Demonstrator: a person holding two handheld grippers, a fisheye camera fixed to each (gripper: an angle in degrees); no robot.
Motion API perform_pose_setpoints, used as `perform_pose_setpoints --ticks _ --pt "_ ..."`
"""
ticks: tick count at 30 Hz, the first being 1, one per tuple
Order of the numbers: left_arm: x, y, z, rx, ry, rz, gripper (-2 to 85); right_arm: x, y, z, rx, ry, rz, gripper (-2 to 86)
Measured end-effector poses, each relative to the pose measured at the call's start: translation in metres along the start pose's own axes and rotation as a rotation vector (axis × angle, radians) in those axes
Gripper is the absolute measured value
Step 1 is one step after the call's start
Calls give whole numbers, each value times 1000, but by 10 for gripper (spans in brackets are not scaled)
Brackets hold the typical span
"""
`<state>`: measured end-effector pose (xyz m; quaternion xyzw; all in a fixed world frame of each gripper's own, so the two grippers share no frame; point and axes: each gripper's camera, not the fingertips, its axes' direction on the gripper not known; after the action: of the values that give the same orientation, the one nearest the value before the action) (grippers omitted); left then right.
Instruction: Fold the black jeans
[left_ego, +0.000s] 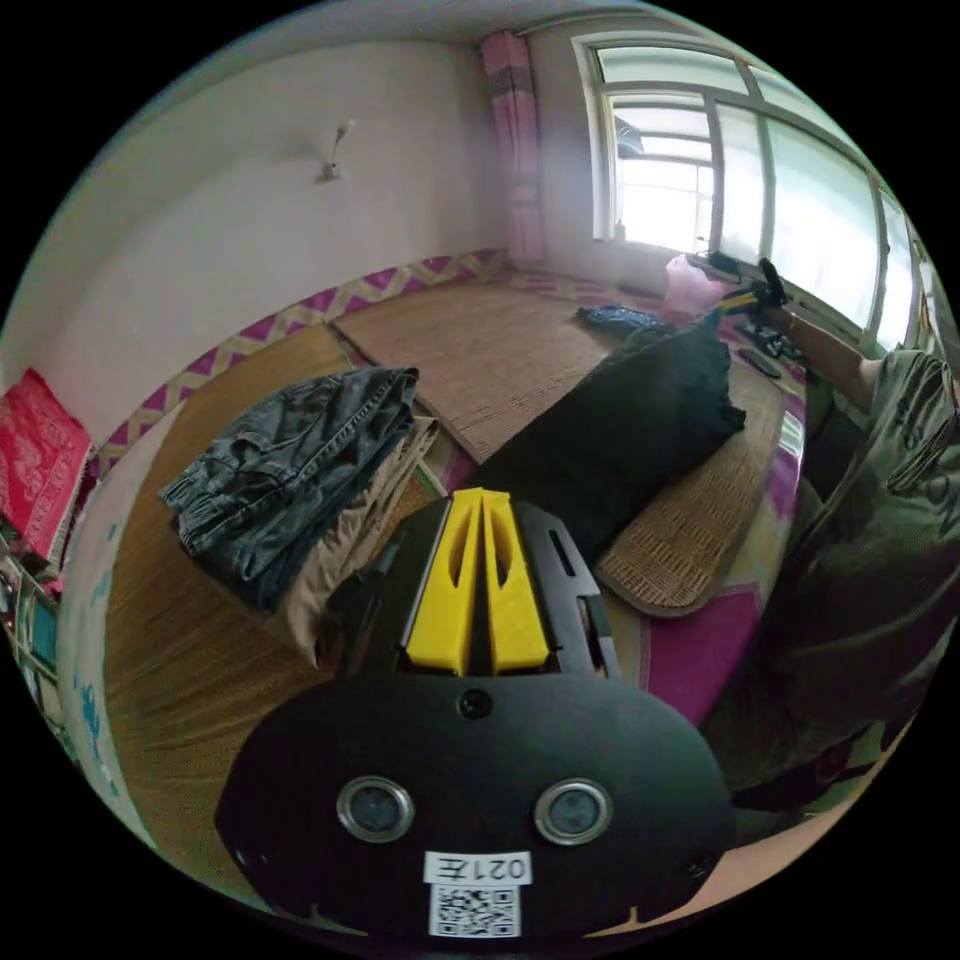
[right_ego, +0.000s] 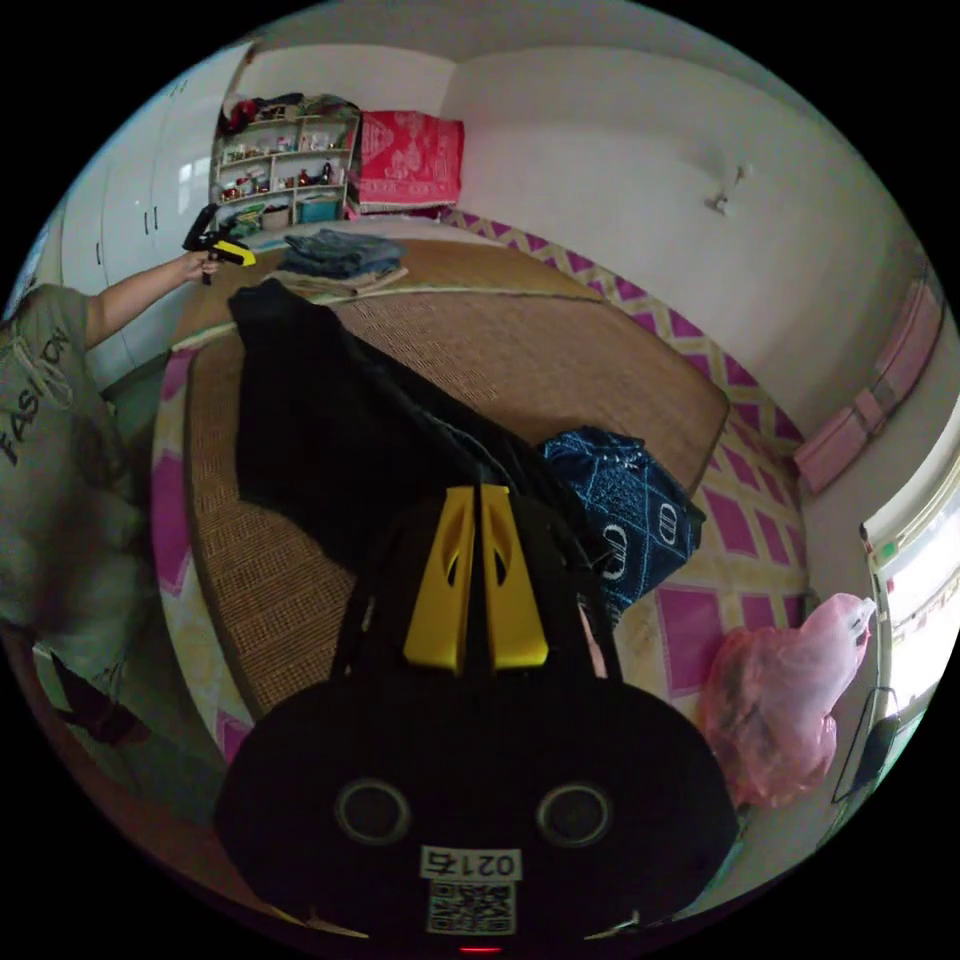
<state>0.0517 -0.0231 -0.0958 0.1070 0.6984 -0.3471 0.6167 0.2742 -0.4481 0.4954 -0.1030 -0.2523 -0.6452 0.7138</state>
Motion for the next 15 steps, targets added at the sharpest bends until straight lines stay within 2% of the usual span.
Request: perform_pose_setpoints --ticks 3,8,15 --pt "13 -9 14 -35 -87 7 37 -13 10 -19 14 41 -14 -10" --pt "17 -43 84 -229 27 77 89 9 4 -13 -35 82 67 -10" --pt "13 -53 116 -384 120 133 110 33 -2 -10 -100 68 75 -10"
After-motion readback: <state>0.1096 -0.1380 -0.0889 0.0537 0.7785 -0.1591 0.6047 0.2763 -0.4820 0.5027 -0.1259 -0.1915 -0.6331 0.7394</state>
